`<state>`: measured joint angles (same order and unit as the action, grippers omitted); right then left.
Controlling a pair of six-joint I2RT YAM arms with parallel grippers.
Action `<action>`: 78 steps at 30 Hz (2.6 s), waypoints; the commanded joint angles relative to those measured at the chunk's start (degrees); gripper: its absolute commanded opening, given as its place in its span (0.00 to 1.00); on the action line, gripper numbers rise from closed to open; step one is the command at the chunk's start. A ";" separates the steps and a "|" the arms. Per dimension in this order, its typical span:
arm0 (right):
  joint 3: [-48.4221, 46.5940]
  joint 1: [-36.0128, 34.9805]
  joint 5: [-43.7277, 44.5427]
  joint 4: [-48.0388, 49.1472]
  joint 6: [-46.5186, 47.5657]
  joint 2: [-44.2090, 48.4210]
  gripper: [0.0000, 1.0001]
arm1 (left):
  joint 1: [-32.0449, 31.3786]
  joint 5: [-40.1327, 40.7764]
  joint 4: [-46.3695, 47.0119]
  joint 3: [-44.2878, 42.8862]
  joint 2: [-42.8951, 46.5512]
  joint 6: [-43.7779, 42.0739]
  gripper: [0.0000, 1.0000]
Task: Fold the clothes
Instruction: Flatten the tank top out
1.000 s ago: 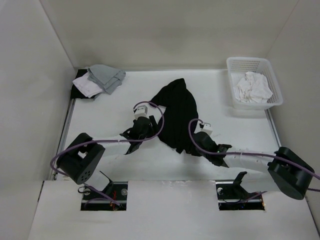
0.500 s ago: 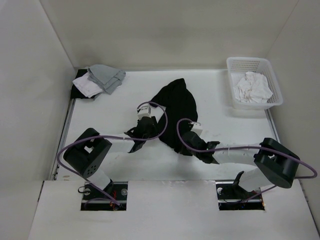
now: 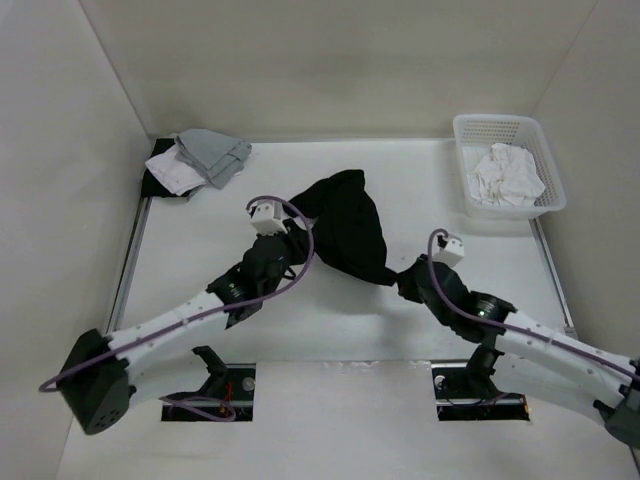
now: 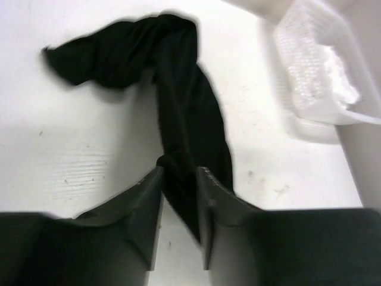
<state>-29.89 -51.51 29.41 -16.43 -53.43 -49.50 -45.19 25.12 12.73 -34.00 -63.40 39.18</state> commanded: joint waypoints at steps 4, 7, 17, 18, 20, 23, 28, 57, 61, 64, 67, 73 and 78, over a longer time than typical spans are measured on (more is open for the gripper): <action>2.99 -0.04 3.63 -15.38 -7.55 8.71 0.00 | -7.05 14.66 -17.38 4.10 13.72 -0.15 0.51; 3.52 0.49 3.81 -16.01 -10.03 7.23 0.00 | -7.50 19.69 -17.83 6.05 12.96 0.46 0.56; 4.05 -6.90 4.16 -11.00 -13.72 -3.07 0.00 | -19.95 7.92 -3.87 -6.77 -14.01 -12.52 0.31; 4.31 -6.98 4.51 -10.74 -13.98 -2.63 0.00 | -22.68 8.01 -2.20 -7.48 -15.78 -14.72 0.30; 5.45 -6.37 4.95 -10.56 -15.12 -1.14 0.00 | -25.94 7.49 1.22 -8.19 -18.68 -17.63 0.30; 6.33 -4.18 6.88 -12.57 -18.36 1.15 0.00 | -29.20 7.75 3.52 -11.43 -24.13 -21.24 0.34; 6.86 -0.75 11.02 -16.80 -21.98 7.38 0.00 | -30.44 5.38 5.11 -18.37 -33.70 -22.66 0.36; 14.07 11.91 -1.37 -5.11 -13.54 18.03 0.00 | -27.98 2.03 5.02 -26.11 -45.14 1.86 0.43; 14.07 11.21 -1.37 -5.28 -13.46 18.99 0.00 | -26.57 1.60 2.48 -29.10 -48.30 5.03 0.43; 14.33 11.12 -1.46 -5.29 -13.28 19.79 0.00 | -25.70 2.21 0.63 -29.99 -49.10 6.52 0.42; 14.68 10.33 -1.46 -4.93 -13.45 19.96 0.00 | -25.17 1.68 1.24 -29.99 -49.28 7.05 0.42; 15.47 8.49 -0.85 -5.19 -14.24 21.02 0.00 | -24.99 0.98 1.94 -29.82 -49.81 9.33 0.41; 15.48 7.96 -0.58 -5.55 -14.60 21.28 0.00 | -24.73 0.02 4.93 -27.96 -49.80 10.47 0.41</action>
<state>-14.81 -42.87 27.24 -23.33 -67.16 -28.80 -70.24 26.22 14.17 -62.22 -113.01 47.55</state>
